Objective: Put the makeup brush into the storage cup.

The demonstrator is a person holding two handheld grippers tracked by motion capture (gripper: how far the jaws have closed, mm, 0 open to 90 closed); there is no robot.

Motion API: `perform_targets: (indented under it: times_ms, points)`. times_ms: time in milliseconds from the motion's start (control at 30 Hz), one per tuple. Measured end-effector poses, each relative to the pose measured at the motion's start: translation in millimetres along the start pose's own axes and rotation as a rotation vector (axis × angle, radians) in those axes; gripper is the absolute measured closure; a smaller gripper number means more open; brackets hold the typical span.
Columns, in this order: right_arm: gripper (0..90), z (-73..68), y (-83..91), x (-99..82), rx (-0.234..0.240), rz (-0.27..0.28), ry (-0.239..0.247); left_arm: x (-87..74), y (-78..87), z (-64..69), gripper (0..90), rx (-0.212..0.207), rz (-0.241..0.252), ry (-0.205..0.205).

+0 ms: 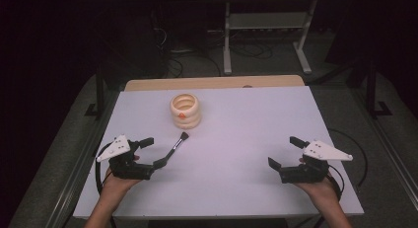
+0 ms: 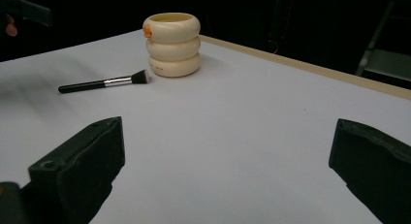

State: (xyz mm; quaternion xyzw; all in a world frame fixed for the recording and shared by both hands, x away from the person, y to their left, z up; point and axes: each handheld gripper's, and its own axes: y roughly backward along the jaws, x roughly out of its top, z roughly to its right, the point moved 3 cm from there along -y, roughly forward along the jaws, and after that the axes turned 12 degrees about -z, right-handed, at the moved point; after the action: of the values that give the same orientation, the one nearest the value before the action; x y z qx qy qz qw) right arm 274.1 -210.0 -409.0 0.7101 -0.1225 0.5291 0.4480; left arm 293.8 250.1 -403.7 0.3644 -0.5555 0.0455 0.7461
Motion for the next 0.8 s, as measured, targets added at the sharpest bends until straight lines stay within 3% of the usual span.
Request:
perform_targets:
  times_ms: [800]
  points:
    - [0.0, -0.5, -1.2, 2.7, 0.008, 0.003, 0.001, 15.4, -8.3, -10.9, 10.3, -0.002, 0.012, 0.004]
